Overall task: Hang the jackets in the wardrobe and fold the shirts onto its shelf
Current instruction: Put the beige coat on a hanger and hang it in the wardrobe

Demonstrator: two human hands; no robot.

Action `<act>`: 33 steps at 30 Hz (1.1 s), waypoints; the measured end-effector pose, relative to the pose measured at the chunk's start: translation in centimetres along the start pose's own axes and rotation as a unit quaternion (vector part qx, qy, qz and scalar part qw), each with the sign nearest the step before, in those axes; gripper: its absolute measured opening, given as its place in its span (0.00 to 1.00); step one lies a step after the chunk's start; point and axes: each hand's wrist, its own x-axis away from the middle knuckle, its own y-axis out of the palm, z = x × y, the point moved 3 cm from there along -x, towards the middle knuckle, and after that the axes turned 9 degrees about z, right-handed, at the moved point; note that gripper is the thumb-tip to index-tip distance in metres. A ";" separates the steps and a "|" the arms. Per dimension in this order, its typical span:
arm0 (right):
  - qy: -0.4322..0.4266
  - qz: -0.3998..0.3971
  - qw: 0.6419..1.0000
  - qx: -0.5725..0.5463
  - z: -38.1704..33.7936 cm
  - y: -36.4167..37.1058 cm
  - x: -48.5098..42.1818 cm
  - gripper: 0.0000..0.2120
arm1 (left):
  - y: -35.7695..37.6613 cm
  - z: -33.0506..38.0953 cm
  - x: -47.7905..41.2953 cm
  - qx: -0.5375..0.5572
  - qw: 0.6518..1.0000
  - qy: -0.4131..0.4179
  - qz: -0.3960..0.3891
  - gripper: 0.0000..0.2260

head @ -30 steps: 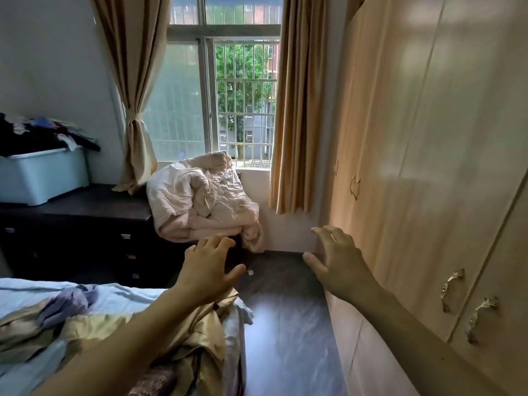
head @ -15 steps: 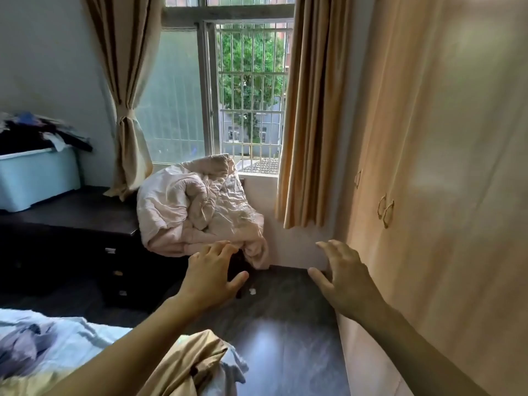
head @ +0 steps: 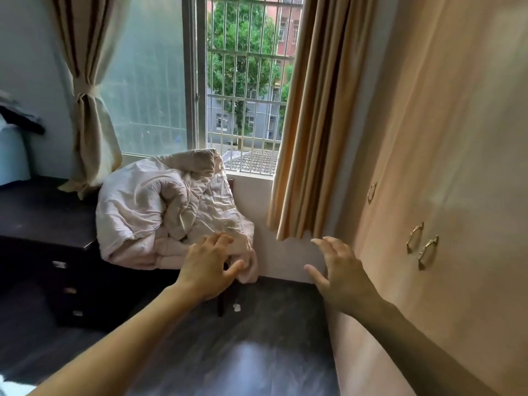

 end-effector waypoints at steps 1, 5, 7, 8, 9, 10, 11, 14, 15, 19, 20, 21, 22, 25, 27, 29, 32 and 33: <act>-0.002 -0.001 1.000 0.000 0.4 0.8 -1.3 0.29 | 0.9 -0.4 -0.9 -0.005 1.000 0.002 -0.004 0.27; -0.016 -0.005 1.000 -0.025 2.2 4.3 -6.8 0.28 | 3.9 -1.8 -4.8 -0.015 1.000 -0.014 -0.019 0.30; -0.029 -0.003 0.999 -0.031 3.1 6.3 -9.6 0.29 | 5.3 -2.3 -6.7 -0.021 0.999 -0.029 -0.014 0.32; -0.037 -0.003 0.999 -0.034 3.6 7.3 -11.0 0.29 | 6.0 -2.6 -7.7 -0.026 0.999 -0.035 -0.013 0.31; -0.041 -0.004 0.998 -0.037 4.2 8.2 -12.4 0.29 | 6.8 -2.7 -8.9 -0.034 0.999 -0.038 -0.012 0.30; -0.047 -0.004 0.998 -0.041 4.8 9.0 -13.8 0.29 | 7.4 -2.8 -10.0 -0.044 0.998 -0.039 -0.011 0.28; -0.057 -0.004 0.997 -0.045 5.4 9.7 -15.2 0.29 | 8.0 -2.7 -11.2 -0.052 0.998 -0.043 -0.009 0.27; -0.085 -0.004 0.995 -0.059 7.1 11.4 -20.2 0.30 | 9.5 -2.4 -15.0 -0.069 0.996 -0.057 0.005 0.27; -0.088 -0.007 0.994 -0.067 7.7 11.7 -21.9 0.30 | 9.8 -2.2 -16.4 -0.077 0.995 -0.062 0.008 0.27; -0.117 -0.012 0.988 -0.099 8.7 13.4 -27.5 0.28 | 10.5 -2.4 -20.7 -0.093 0.990 -0.097 0.030 0.28; -0.124 -0.014 0.986 -0.108 8.7 13.9 -28.8 0.27 | 10.7 -2.7 -21.5 -0.096 0.989 -0.105 0.034 0.28; -0.131 -0.020 0.985 -0.114 8.7 14.4 -29.9 0.27 | 10.8 -2.9 -22.1 -0.101 0.988 -0.112 0.036 0.28; -0.136 -0.030 0.983 -0.121 8.5 15.1 -30.8 0.27 | 11.0 -3.2 -22.5 -0.107 0.987 -0.118 0.036 0.28; -0.159 -0.056 0.977 -0.134 7.8 17.6 -33.3 0.27 | 11.9 -4.8 -23.7 -0.118 0.983 -0.134 0.035 0.27; -0.163 -0.069 0.973 -0.148 6.9 19.5 -35.1 0.27 | 12.5 -6.5 -24.5 -0.122 0.979 -0.159 0.031 0.29; -0.174 -0.078 0.969 -0.156 5.8 21.6 -37.0 0.27 | 13.3 -8.8 -25.2 -0.125 0.976 -0.176 0.027 0.30; -0.213 -0.088 0.963 -0.142 3.6 24.7 -40.0 0.28 | 14.5 -12.7 -26.7 -0.124 0.971 -0.200 0.036 0.29; -0.224 -0.089 0.961 -0.137 2.8 25.7 -41.1 0.28 | 14.7 -13.9 -27.3 -0.123 0.969 -0.208 0.045 0.28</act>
